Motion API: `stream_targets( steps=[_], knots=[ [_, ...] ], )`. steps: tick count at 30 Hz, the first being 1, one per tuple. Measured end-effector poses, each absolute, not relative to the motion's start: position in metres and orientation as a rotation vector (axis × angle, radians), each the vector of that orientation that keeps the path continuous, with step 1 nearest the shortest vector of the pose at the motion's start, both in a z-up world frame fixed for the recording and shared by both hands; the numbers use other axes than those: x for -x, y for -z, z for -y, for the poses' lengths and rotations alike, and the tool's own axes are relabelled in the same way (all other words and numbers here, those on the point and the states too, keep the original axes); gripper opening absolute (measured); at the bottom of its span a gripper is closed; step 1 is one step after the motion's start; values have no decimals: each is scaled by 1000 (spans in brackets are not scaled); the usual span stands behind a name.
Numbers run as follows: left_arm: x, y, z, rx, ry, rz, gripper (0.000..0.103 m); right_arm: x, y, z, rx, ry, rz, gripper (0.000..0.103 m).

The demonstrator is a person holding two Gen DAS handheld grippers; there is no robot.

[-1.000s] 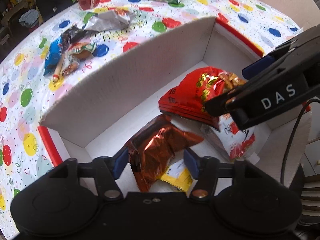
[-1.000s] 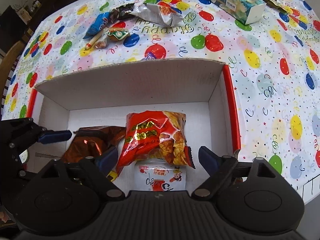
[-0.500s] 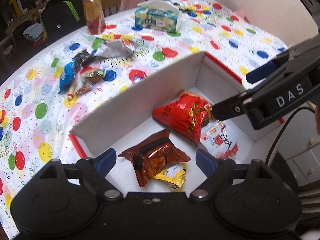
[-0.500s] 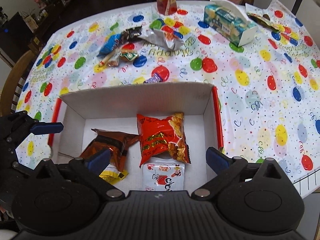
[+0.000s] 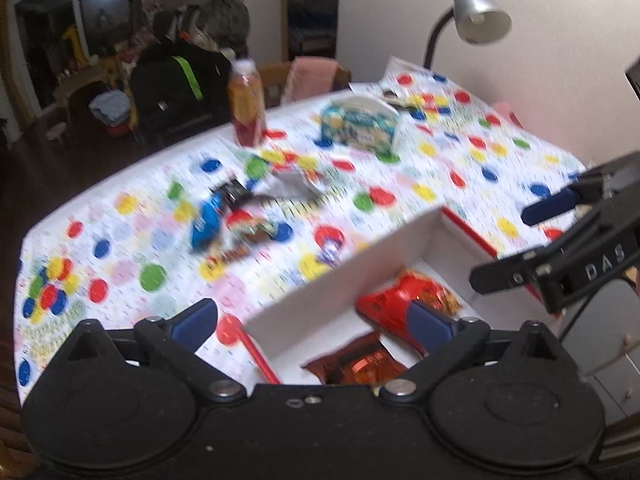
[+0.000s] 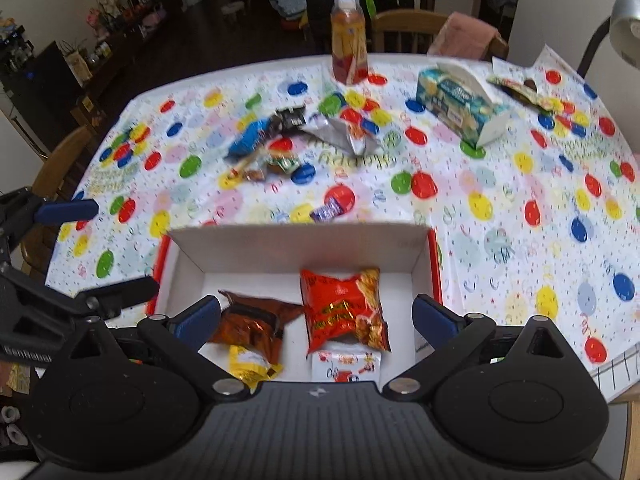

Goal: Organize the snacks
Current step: 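Lift both tools away and move toward remaining snacks on table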

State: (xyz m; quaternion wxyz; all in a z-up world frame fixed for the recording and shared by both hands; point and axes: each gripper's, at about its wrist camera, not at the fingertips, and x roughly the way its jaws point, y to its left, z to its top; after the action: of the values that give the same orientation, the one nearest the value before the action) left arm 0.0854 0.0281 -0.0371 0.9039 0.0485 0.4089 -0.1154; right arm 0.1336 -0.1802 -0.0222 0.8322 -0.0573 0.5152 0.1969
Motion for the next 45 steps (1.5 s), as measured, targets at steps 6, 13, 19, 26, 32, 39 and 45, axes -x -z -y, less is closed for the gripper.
stream_targets(
  steps=[6,13,19,26,32,39,45],
  knots=[
    [-106,24,-51,-64,157,-811,103,-151,8,171,102,-446,-1055,103],
    [-153,29,-74,-20,45,-815,103,-200,5,158,118,-484,-1053,103],
    [-195,48,-88,31,-16,-857,102,-251,22,147,106,-494,-1112,103],
    [-233,80,-89,42,-33,-909,102,-299,66,130,68,-469,-1228,103],
    [-258,112,-85,36,-21,-959,97,-327,111,118,48,-441,-1332,102],
    [-272,152,-76,-34,28,-978,80,-356,150,118,-26,-378,-1432,95],
    [-275,175,-73,-87,98,-989,61,-361,175,106,-24,-390,-1499,81]
  ],
)
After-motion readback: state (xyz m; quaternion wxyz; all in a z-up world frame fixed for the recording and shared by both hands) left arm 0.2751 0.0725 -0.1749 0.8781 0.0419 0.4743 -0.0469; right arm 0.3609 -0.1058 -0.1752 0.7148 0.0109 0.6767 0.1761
